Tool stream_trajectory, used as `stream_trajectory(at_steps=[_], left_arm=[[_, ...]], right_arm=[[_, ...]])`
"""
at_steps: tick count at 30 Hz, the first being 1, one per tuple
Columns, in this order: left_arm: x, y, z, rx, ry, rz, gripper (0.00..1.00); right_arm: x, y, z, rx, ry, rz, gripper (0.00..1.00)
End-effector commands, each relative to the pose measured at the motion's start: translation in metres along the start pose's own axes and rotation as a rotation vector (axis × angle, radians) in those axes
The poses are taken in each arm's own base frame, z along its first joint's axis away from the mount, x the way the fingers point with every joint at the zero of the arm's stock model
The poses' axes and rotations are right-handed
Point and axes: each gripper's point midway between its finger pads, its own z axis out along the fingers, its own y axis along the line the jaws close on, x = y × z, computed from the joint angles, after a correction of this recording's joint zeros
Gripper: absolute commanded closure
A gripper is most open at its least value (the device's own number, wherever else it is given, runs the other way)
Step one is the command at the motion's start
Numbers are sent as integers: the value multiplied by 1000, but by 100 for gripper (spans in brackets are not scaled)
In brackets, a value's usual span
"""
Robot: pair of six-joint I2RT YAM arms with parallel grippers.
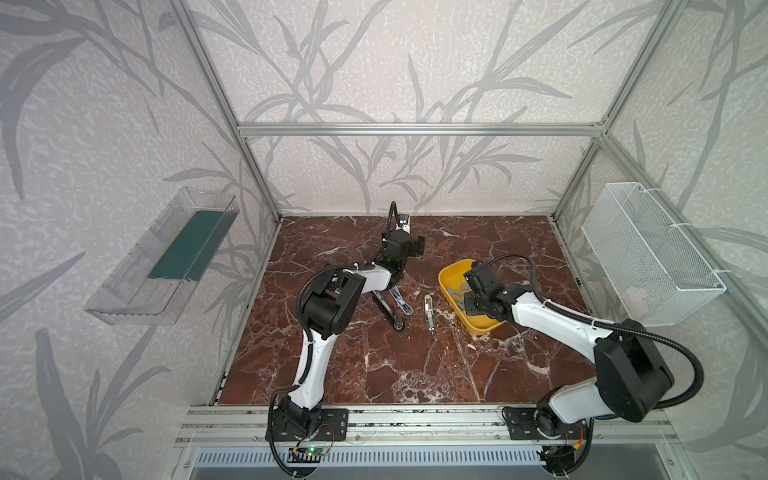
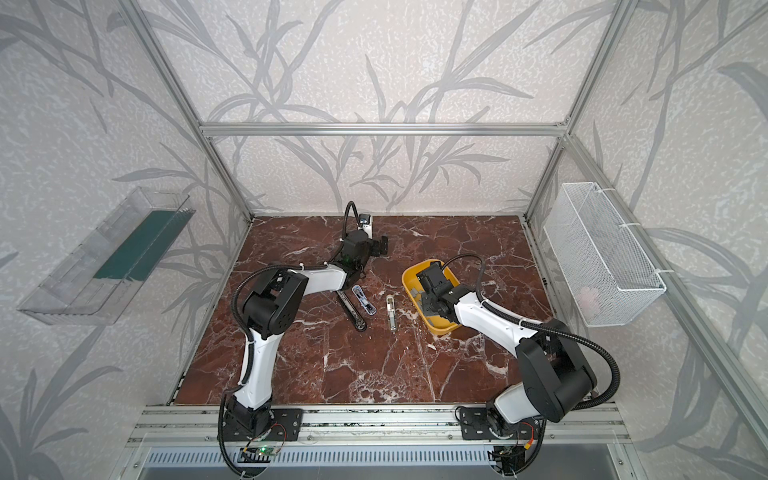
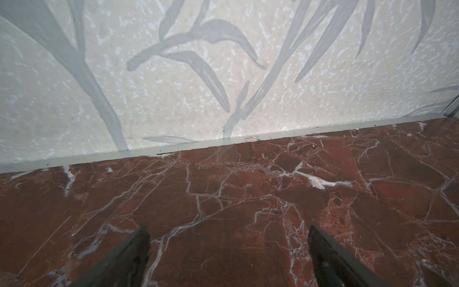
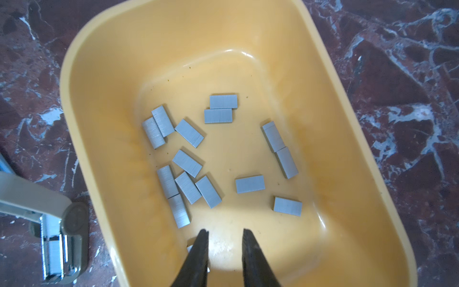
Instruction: Load the staples into the stapler
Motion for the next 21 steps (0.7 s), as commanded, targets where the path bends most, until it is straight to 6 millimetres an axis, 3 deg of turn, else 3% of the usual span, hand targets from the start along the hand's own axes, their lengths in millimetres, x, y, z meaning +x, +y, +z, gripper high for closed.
stream_trajectory(at_steps=[1, 4, 11, 21], left_arm=[[0, 0, 5, -33, -3, 20, 1], [-2, 5, 6, -95, -11, 37, 1], [-2, -12, 9, -75, 1, 103, 1], [-2, -9, 12, -106, 15, 110, 1]], right_arm=[[-3, -2, -3, -15, -20, 8, 74], [-2, -2, -1, -18, -15, 11, 74], [-1, -1, 0, -22, -13, 12, 74], [1, -4, -1, -24, -16, 19, 74]])
